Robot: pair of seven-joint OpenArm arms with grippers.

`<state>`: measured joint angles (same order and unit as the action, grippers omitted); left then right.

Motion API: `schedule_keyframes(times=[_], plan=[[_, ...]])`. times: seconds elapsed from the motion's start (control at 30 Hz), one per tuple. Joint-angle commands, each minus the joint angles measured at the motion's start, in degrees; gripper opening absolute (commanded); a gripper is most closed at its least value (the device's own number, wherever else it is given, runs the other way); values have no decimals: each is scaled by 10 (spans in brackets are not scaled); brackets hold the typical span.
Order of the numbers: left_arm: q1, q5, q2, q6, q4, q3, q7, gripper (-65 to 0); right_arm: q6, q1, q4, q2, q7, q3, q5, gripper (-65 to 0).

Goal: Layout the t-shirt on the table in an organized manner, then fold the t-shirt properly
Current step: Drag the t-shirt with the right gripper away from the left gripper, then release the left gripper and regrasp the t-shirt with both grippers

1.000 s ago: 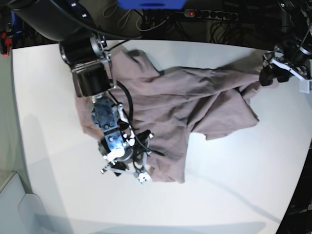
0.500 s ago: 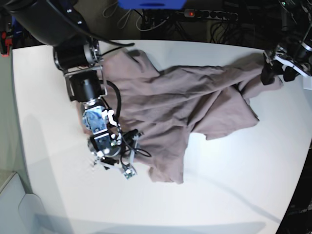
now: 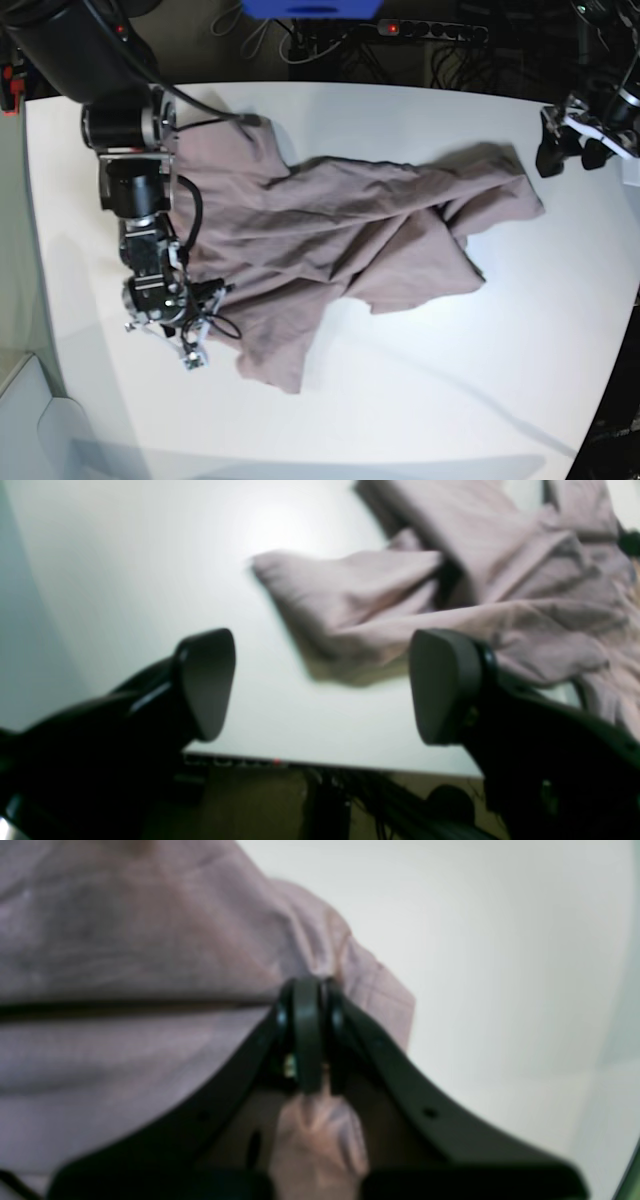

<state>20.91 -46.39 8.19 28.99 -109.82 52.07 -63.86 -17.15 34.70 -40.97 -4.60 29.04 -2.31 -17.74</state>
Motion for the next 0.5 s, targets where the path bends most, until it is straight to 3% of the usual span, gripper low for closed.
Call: schedule_keyframes(times=[0.0,0.17,0.23,0.33,0.47], plan=[[-8,-11,4,3,-9,4,12,-122,5,21,-11,-5,-7,-19,1,-650],[-50,-10,-8,1,-9,0,10,-122,7,9,-73,-13,15,-106,1,-650],[-66,-10,-14,4,-9,0,10,-122,28,-3,-117,-12,27,-130,1,-650],[-77,-10,-15,6,-9,-1,10,-122,53,-27,-197,-11,48,-150,1,-650],[-93,-10,-15,6,2,-18,10,-122,51,-69,-297,10,52,-144,2,-650]])
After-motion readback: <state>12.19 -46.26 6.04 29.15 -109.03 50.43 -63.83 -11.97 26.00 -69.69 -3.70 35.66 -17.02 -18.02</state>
